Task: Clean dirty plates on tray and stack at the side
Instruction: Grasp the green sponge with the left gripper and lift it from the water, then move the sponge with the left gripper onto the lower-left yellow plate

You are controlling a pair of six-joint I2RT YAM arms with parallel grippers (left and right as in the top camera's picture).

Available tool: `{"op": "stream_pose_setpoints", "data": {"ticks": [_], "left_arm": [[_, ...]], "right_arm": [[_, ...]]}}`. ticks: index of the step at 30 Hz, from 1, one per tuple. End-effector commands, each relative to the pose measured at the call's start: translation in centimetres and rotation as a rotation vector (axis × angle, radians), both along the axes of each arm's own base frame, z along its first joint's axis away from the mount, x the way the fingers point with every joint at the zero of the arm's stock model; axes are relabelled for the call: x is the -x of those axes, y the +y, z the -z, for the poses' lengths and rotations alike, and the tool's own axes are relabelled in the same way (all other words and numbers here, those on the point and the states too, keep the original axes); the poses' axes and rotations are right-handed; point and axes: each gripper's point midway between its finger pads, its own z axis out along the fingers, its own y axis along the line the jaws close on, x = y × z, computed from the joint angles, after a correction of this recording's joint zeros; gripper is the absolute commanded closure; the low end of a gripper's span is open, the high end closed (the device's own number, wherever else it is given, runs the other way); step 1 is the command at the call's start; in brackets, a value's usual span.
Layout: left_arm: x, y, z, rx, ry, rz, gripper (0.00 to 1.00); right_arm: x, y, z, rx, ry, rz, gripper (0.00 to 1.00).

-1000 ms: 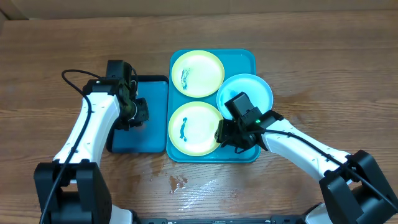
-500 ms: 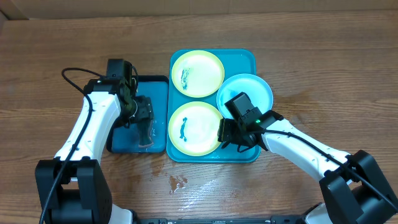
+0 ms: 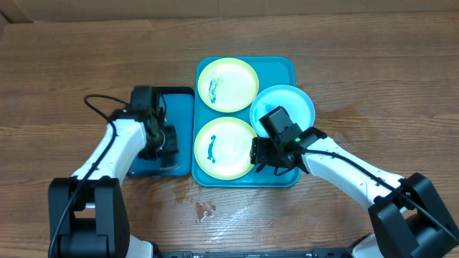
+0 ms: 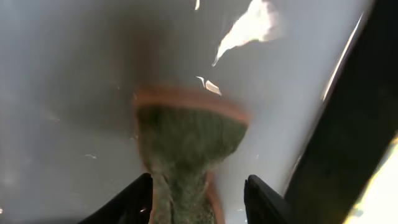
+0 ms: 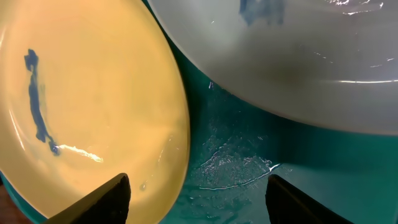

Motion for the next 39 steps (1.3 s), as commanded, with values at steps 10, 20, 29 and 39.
{"op": "stream_pose_setpoints", "data": {"ticks": [10, 20, 29, 39], "left_arm": [[-0.1, 0.5, 1.8, -0.045, -0.040, 0.017, 0.96], [-3.4, 0.0, -8.0, -0.036, -0.057, 0.059, 0.96], [-4.0, -5.4, -12.4, 0.095, -0.097, 0.175, 0.96], [-1.6, -13.7, -6.0, 0.166, -0.077, 0.214, 0.96]], "right_arm": [[0.0, -0.1, 0.2, -0.003, 0.015, 0.051, 0.39], [-0.8, 0.5, 0.8, -0.020, -0.006, 0.056, 0.50], [-1.3, 1.0, 4.3, -0.016, 0.043, 0.097, 0.76], [-1.3, -0.2, 4.6, 0.045, 0.039, 0.121, 0.96]]}}
